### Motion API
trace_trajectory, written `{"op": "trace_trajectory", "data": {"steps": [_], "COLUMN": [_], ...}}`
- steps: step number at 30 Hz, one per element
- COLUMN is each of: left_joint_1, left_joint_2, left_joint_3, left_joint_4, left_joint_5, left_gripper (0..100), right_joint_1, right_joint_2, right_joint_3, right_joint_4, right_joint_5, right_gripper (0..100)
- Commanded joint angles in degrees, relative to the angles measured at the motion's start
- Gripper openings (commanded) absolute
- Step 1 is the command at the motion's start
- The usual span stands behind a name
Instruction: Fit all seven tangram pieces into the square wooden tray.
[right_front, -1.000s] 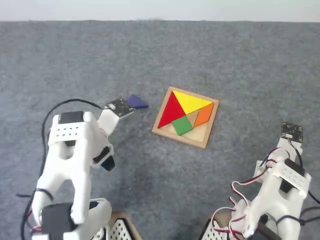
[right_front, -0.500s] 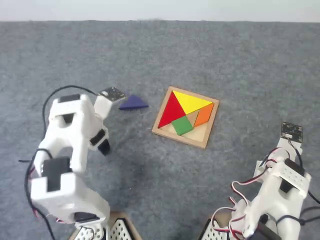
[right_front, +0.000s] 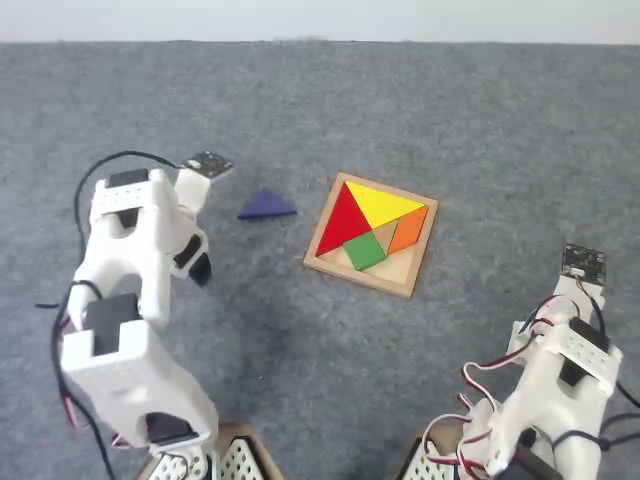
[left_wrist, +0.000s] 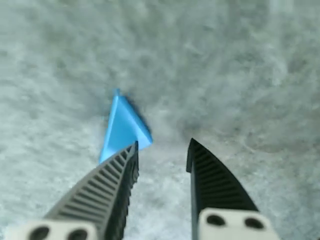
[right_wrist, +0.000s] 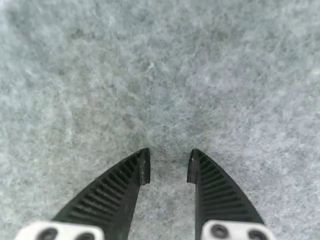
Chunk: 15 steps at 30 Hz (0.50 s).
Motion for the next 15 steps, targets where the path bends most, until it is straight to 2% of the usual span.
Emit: {"op": "trace_trajectory", "data": {"steps": [1, 4, 9, 15], "left_joint_1": [-1.85, -3.16, -4.66, -5.71], "left_joint_2": [0.44, -1.58, -7.47, -2.37], "left_joint_3": [-4.35, -6.9, -9.63, -16.66], "left_joint_4": [1.23, 4.4, 4.22, 4.57], "left_joint_5": [1.67, 1.41, 1.58, 2.81], "left_gripper": [16, 16, 16, 16], "right_joint_1": [-0.84, -0.84, -0.84, -0.84], "right_joint_2": [-0.66, -0.66, -0.66, -0.75], "right_joint_3": [0.09, 0.09, 0.09, 0.09], "right_joint_4": [-0.66, -0.66, -0.66, -0.57], "right_joint_5": [0.62, 0.62, 0.62, 0.7], "right_gripper": [12.5, 12.5, 12.5, 12.5]}}
